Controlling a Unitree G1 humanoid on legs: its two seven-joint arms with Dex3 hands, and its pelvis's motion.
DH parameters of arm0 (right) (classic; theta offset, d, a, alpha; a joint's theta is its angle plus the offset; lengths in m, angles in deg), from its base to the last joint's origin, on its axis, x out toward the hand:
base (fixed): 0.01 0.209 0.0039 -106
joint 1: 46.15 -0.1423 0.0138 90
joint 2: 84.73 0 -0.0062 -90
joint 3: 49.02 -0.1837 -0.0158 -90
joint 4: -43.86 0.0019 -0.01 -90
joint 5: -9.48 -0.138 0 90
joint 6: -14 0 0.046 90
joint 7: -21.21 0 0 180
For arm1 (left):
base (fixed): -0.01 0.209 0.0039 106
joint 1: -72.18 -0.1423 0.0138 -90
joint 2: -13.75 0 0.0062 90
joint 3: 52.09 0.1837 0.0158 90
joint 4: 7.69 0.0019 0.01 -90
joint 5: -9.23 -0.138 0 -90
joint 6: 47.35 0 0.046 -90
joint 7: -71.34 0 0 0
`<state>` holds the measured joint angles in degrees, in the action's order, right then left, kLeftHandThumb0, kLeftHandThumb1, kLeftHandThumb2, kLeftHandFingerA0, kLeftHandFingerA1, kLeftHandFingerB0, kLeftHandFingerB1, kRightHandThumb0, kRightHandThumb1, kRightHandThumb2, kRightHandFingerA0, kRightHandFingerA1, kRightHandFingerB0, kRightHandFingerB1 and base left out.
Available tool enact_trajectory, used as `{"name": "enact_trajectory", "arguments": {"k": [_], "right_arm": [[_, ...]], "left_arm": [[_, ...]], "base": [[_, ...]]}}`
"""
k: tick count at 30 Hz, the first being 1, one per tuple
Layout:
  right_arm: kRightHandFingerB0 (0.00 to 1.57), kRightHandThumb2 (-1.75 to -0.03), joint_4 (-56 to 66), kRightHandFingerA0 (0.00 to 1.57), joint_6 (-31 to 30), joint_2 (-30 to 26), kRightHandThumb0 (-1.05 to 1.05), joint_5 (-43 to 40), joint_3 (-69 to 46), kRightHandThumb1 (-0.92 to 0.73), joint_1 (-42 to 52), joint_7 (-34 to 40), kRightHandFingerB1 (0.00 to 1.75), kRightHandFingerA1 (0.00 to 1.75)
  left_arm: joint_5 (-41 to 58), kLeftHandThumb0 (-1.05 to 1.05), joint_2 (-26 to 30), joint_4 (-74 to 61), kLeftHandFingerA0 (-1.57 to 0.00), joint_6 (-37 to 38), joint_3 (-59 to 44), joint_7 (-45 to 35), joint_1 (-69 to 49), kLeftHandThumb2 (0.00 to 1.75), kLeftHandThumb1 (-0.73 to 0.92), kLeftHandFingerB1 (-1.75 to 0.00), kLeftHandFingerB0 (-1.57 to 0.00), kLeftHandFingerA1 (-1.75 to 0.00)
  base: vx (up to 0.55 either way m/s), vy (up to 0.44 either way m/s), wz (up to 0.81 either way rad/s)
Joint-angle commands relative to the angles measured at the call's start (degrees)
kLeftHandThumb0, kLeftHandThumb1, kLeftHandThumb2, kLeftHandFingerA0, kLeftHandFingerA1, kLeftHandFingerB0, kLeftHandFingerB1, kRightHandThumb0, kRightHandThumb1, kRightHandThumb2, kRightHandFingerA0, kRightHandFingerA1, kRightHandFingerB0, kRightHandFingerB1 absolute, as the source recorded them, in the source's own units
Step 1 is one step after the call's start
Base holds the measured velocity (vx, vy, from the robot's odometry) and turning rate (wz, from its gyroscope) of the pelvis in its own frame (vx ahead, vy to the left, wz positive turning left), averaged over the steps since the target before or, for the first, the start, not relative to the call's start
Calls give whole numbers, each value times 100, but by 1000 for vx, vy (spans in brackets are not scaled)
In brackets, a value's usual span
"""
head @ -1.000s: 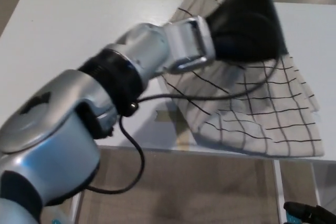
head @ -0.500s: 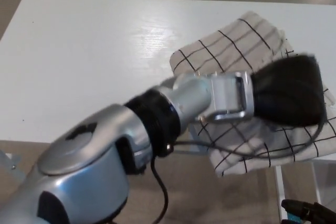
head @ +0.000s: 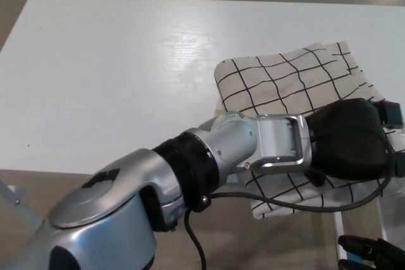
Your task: Use the left hand to fold a white towel with checkered patterns in half.
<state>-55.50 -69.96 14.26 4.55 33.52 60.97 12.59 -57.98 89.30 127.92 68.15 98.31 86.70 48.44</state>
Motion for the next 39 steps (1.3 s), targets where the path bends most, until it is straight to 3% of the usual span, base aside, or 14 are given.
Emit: {"name": "enact_trajectory", "arguments": {"k": [1, 10, 11, 12, 16, 18, 24, 28, 31, 32, 34, 36, 37, 39], "right_arm": [[74, -56, -71, 51, -259, -178, -37, 246, 120, -51, 44, 2, 53, 58], [74, -56, -140, 51, -337, -144, -36, 58, 73, -51, 18, -96, 52, 58], [75, -55, -97, 51, -355, -107, -31, 13, 73, -50, 42, -104, 52, 58], [75, -55, -67, 51, -362, -90, -31, 2, 80, -50, 68, -107, 52, 58], [75, -56, -147, 51, -273, -87, -32, 10, 65, -51, 60, -96, 52, 58], [74, -56, -167, 51, -239, -104, -32, 51, 76, -50, 76, -89, 53, 58], [71, -55, -212, 51, -129, -120, -32, 141, 69, -51, 138, -16, 55, 59], [71, -56, -195, 50, -90, -118, -33, 114, 48, -51, 190, -31, 56, 59], [69, -56, -40, 48, -111, -154, -34, 16, -116, -51, 266, 9, 57, 58], [66, -56, 23, 48, -136, -194, -35, -37, -197, -52, 256, 8, 57, 58], [65, -56, 194, 47, -197, -251, -37, -141, -368, -52, 253, 42, 57, 58], [65, -56, 368, 47, -246, -243, -38, -230, -507, -52, 296, 115, 57, 59], [64, -56, 439, 48, -269, -244, -37, -278, -572, -52, 296, 143, 57, 59], [64, -56, 603, 48, -338, -266, -36, -390, -699, -52, 315, 157, 58, 59]], "left_arm": [[1608, -104, -16, -850, 0, -1593, -945, -4680, -445, 61, 53, 0, 0, 0], [1869, -104, 199, -1224, 0, -1831, -1602, -4735, -391, 61, 56, 0, 0, 0], [2088, -105, 300, -1326, 0, -1856, -1853, -4855, -161, 77, 42, -1, 0, 0], [2233, -105, 359, -1429, 0, -1891, -2033, -4972, -26, 79, 43, -1, 0, 0], [2715, -105, 557, -1981, 0, -2047, -2581, -5311, 288, 77, 44, 0, 0, 0], [3240, -103, 759, -2623, 0, -2108, -3099, -5260, 305, 60, 56, -5, 0, 0], [4811, -100, 1322, -4245, 0, -2451, -4543, -5286, 286, 79, 46, 0, 0, 0], [5117, -101, 1439, -4606, 0, -2539, -4838, -5322, 196, 79, 46, -1, 0, 0], [5889, -97, 2130, -5810, 0, -2745, -5630, -5467, -400, 77, 45, -4, 0, 0], [6132, -95, 2350, -6070, 0, -2756, -5875, -5527, -650, 61, 57, -8, 0, 0], [6577, -93, 2796, -6566, 0, -2716, -6399, -5632, -1222, 59, 57, -11, 0, -1], [6895, -91, 3122, -6924, 0, -2617, -6867, -5711, -1803, 62, 54, -10, 0, -2], [7027, -80, 3248, -7091, 0, -2578, -7088, -5740, -2083, 86, 44, -11, 0, 0], [7297, -76, 3393, -7463, 0, -2580, -7549, -5792, -2702, 84, 42, -15, 0, -3]], "base": [[0, 0, 0], [0, 0, 0], [0, 0, 0], [0, 0, 0], [0, 0, 0], [0, 0, 0], [0, 0, 0], [0, 0, 0], [0, 0, 0], [0, 0, 0], [0, 0, 0], [0, 0, 0], [0, 0, 0], [0, 0, 0]]}}
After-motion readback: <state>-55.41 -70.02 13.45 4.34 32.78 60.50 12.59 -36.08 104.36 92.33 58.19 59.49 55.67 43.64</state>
